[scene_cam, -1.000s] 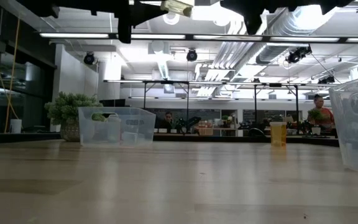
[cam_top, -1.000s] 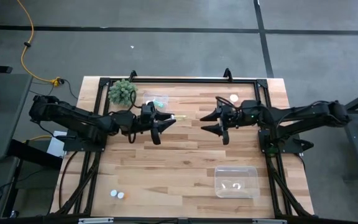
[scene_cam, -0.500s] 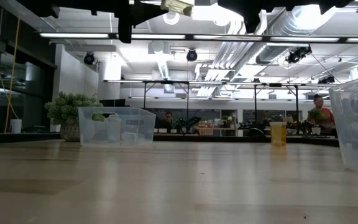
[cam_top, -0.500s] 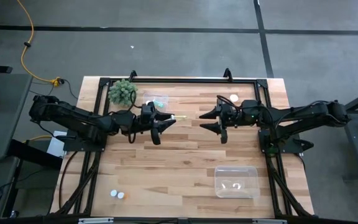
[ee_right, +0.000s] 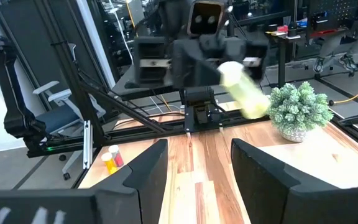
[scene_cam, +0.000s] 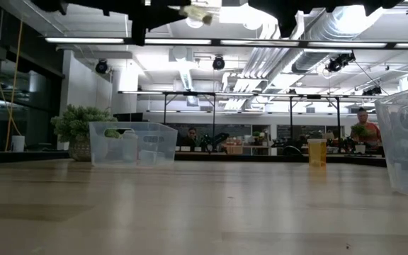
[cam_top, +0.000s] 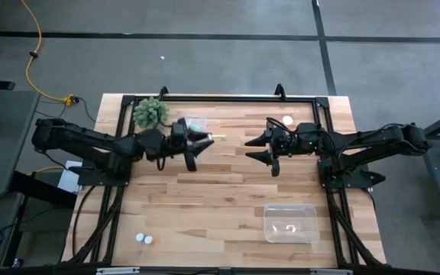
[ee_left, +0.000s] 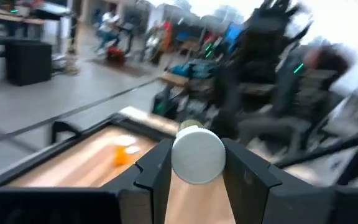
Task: Pick and place medicine bottles into bin by pill shape (circle, oval)
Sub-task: Put the bottom yellow tablet bottle into the top transparent bin
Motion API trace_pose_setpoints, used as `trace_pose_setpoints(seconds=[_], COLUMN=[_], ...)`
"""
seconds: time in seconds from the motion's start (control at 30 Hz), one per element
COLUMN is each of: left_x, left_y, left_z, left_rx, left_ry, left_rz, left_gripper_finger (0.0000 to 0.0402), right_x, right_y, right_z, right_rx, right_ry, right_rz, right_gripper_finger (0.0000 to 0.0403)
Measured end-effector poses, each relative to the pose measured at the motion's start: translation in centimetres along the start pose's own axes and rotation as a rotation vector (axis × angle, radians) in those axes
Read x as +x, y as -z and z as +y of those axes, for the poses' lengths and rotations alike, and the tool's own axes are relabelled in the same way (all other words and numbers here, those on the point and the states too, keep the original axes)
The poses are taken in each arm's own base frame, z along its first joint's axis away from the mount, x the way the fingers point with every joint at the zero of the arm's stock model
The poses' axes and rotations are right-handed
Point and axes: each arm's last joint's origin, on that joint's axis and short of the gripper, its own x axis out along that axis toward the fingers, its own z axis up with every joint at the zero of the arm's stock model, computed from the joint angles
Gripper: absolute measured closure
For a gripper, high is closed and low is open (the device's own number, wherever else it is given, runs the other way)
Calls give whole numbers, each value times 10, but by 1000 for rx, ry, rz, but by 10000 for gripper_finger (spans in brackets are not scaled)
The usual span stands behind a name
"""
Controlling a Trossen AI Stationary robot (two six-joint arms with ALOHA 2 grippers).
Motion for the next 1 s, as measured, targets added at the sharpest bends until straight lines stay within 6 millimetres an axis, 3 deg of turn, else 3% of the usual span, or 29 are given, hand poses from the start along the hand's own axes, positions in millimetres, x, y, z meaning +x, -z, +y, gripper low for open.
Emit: trace_pose_setpoints(seconds=[0.17,0.33,0.57,1.0], left_x=[-11,-25,-30,6], left_y=[-35,-44,-12,56], left_z=[21,49,76,92], left_rx=[182,302,270,374], left_ry=[-98,-202,-193,-74], left_rz=[249,581,840,1154], left_gripper_finger=[287,287,287,287], right_x=[0,0,0,0], right_y=[0,1,3,4], right_z=[0,0,-1,-1], right_rx=[0,1,2,3], right_ry=[1,2,7,12], right_rz=[3,10,33,46], right_gripper_finger=[233,233,233,233])
